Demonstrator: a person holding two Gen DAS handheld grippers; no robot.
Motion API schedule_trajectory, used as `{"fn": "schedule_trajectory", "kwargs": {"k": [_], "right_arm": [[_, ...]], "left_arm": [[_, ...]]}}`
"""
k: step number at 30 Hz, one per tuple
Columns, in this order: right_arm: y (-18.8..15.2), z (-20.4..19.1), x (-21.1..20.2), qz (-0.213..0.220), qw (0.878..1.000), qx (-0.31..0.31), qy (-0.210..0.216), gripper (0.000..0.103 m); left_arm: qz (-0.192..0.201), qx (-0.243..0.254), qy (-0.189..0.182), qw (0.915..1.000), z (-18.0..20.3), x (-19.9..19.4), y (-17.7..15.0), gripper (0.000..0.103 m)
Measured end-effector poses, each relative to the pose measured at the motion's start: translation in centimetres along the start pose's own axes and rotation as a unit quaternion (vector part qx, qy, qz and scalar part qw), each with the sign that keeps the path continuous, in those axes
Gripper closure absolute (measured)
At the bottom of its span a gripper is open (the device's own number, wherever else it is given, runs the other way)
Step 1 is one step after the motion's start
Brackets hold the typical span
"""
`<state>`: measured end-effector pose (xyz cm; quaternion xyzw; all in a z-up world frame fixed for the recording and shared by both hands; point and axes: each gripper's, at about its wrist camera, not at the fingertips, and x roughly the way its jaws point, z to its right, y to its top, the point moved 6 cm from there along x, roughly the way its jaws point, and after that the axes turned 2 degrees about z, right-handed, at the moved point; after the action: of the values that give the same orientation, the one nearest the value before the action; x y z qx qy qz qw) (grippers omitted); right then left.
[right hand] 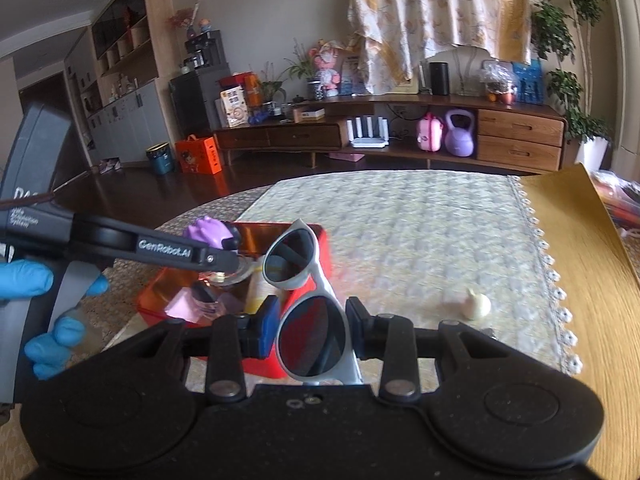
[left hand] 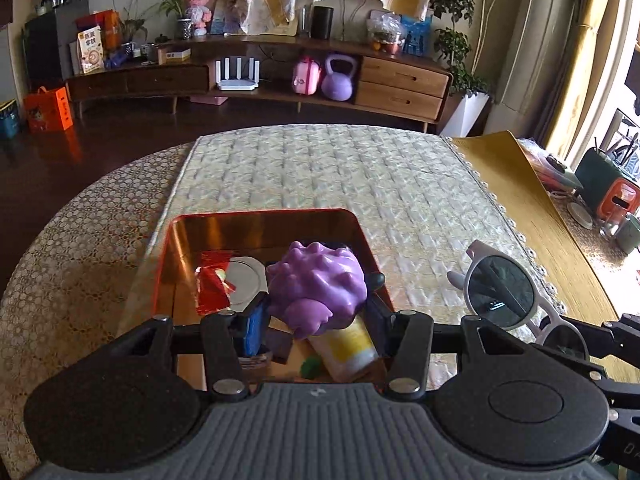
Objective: Organize rigid objects
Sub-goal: 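Lift and carry the purple toy and sunglasses with both tools over the red box, then lower and open the left tool releasing the toy while the right tool releases the sunglasses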
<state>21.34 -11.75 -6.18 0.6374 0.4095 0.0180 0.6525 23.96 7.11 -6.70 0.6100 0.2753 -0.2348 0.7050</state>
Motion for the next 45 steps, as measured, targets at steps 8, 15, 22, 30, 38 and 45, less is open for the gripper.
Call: {"fn": "schedule_trajectory", "kwargs": {"k": [8, 15, 22, 30, 38, 45], "right_arm": [[1.1, -3.0, 3.0, -0.01, 0.999, -0.034, 0.009, 0.068], [0.7, -5.0, 5.9, -0.032, 0.997, -0.063, 0.017, 0.068], [0.4, -6.2, 8.2, -0.049, 0.995, -0.091, 0.017, 0.068], [-0.9, -7.5, 9.8, -0.064, 0.99, -0.123, 0.015, 0.068], [-1.4, -8.4, 9.7, -0.062, 0.988, -0.143, 0.017, 0.069], [-1.6, -8.0, 9.5, -0.068, 0.989, -0.132, 0.007, 0.066]], "left_arm": [[-0.001, -0.006, 0.035, 0.9994, -4.0, 1.9, 1.1, 0.053], [-0.006, -0.015, 0.053, 0.9984, -6.1, 4.3, 2.3, 0.053], [-0.015, -0.018, 0.049, 0.9985, -6.7, 6.5, 2.7, 0.053], [-0.022, -0.018, 0.05, 0.9983, -7.0, 8.3, 2.5, 0.053], [-0.037, -0.021, 0.055, 0.9976, -7.3, 9.7, 2.0, 0.053], [-0.038, -0.019, 0.055, 0.9976, -7.3, 9.5, 1.9, 0.053]]}}
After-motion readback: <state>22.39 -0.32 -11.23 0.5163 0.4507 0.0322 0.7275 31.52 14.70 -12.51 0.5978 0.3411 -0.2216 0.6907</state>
